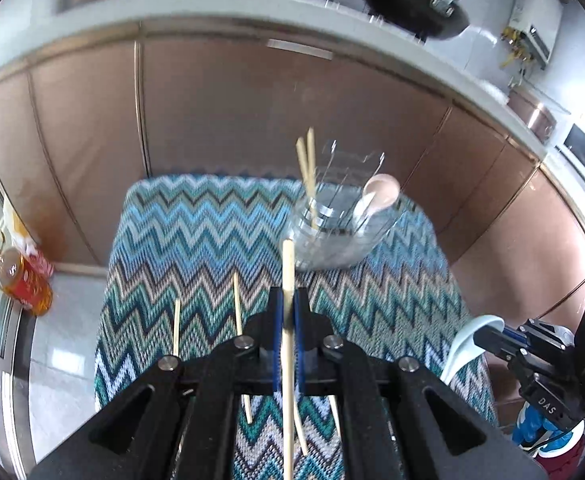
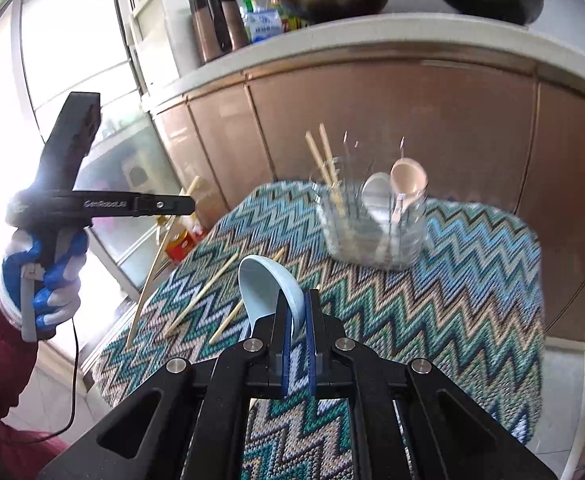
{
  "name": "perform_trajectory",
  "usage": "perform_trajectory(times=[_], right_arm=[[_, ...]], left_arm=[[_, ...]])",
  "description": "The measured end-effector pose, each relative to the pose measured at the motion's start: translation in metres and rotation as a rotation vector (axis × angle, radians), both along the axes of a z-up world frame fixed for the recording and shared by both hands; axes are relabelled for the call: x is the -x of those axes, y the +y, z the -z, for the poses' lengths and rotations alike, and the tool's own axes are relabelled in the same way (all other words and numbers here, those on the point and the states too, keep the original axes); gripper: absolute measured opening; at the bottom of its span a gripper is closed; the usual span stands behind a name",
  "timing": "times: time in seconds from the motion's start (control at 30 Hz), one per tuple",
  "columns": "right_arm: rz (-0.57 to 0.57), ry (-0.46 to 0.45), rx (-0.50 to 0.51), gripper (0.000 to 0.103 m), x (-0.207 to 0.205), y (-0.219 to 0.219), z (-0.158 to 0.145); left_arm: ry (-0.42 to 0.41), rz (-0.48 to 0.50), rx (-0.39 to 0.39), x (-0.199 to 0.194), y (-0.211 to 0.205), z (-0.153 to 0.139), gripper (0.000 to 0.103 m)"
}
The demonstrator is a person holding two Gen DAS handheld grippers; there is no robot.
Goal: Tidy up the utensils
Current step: 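Lift the chopstick and light-blue spoon toward the wire holder with both tools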
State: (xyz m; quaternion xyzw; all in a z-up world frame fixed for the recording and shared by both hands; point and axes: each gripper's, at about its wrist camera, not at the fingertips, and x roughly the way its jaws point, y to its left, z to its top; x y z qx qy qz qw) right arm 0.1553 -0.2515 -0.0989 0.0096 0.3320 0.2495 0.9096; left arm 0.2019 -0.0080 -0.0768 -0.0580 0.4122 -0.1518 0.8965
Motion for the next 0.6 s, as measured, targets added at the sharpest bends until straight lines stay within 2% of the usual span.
perform_trajectory(times=[0.17, 0.4, 0.6], right_arm=[[0.070, -0.103, 0.017, 0.007, -0.008, 0.000, -0.026], [0.181, -0.260, 0.036, 0.007, -0.036, -0.004, -0.063], [0.276, -0.371, 0.039, 0.007, -0.071, -0.014, -0.072]], left_arm=[[-0.134, -0.015, 0.055, 0.004, -0.005, -0.035, 0.005], [-0.314, -0.063, 0.128, -0.016, -0.019, -0.081, 0.005], [-0.419, -0.139, 0.218, -0.054, -0.033, -0.093, 0.005]])
